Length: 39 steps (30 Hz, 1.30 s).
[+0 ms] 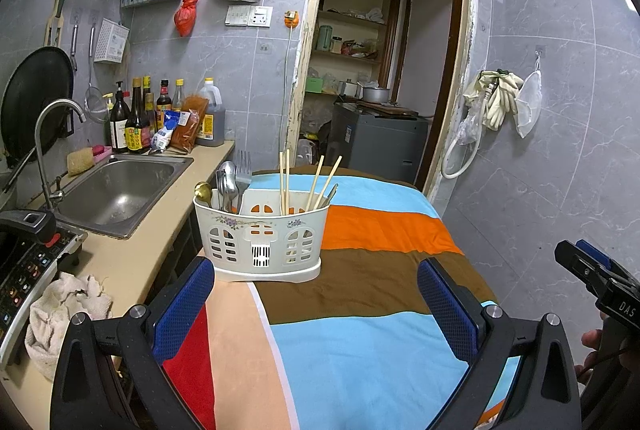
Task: Organize utensils
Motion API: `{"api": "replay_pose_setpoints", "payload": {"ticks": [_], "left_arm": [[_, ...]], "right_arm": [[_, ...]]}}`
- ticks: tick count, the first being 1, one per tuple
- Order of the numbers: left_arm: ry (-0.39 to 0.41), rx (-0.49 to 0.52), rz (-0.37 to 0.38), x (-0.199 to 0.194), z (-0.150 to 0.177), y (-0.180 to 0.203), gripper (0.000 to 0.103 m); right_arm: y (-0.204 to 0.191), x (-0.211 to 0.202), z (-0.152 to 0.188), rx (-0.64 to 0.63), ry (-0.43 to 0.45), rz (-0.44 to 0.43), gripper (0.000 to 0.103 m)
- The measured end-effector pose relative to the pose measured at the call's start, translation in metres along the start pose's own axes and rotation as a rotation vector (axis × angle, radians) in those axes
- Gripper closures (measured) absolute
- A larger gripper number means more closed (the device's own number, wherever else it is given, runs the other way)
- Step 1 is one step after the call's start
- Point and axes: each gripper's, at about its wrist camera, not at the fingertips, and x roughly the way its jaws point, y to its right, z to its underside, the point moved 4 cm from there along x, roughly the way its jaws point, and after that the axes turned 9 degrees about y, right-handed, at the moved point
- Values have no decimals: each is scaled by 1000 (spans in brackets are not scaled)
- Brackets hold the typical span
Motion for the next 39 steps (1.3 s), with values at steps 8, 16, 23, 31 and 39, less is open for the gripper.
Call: {"api": "replay_pose_setpoints", "payload": {"ticks": [8, 16, 23, 31, 39], "left_arm": [[-1, -1, -1, 1, -3, -1, 1], [-1, 1, -1, 2, -3, -2, 1], [-2, 1, 2, 2, -2, -3, 1], [-13, 8, 1, 4, -7, 0, 1], [-14, 11, -2, 8, -9, -1, 1]], "right_arm": [[0, 1, -1, 1, 0, 0, 2], [-1, 0, 0, 2, -1, 0, 2], [-2, 1, 0, 3, -2, 2, 2], [-2, 0, 0, 4, -2, 1, 2], [-2, 2, -1, 5, -4, 2, 2]]}}
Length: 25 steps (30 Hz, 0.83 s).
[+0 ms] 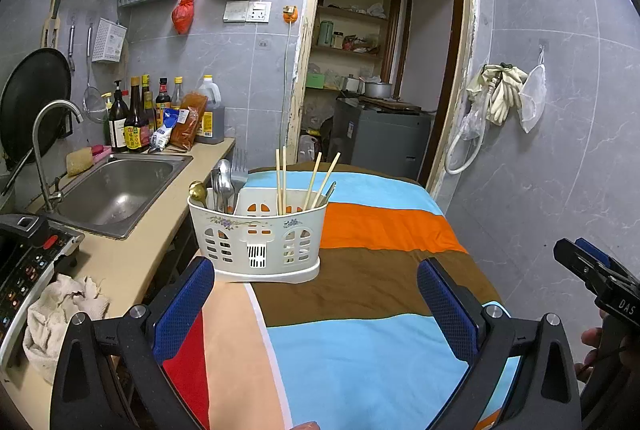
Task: Organize utensils
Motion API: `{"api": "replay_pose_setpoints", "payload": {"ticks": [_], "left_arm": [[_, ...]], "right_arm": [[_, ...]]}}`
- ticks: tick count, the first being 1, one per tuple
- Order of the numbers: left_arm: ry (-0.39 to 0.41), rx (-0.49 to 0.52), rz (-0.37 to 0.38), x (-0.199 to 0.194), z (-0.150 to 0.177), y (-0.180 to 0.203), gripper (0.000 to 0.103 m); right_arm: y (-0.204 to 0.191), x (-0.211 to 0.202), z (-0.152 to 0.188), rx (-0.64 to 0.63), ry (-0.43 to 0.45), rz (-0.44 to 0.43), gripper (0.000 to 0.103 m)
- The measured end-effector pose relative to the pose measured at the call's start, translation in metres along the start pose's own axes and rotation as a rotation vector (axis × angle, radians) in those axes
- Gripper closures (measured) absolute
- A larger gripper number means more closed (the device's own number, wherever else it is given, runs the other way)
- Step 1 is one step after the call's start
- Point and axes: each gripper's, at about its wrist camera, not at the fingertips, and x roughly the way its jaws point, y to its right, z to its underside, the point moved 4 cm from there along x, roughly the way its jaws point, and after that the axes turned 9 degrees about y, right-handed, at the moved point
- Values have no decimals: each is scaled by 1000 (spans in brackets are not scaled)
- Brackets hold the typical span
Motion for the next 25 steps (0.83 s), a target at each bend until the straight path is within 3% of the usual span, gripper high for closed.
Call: {"api": "replay_pose_setpoints", "payload": {"ticks": [25], "left_arm": [[-10, 7, -10, 22, 4, 0, 1]], "right_arm": [[-6, 6, 4, 7, -20, 9, 2]]}}
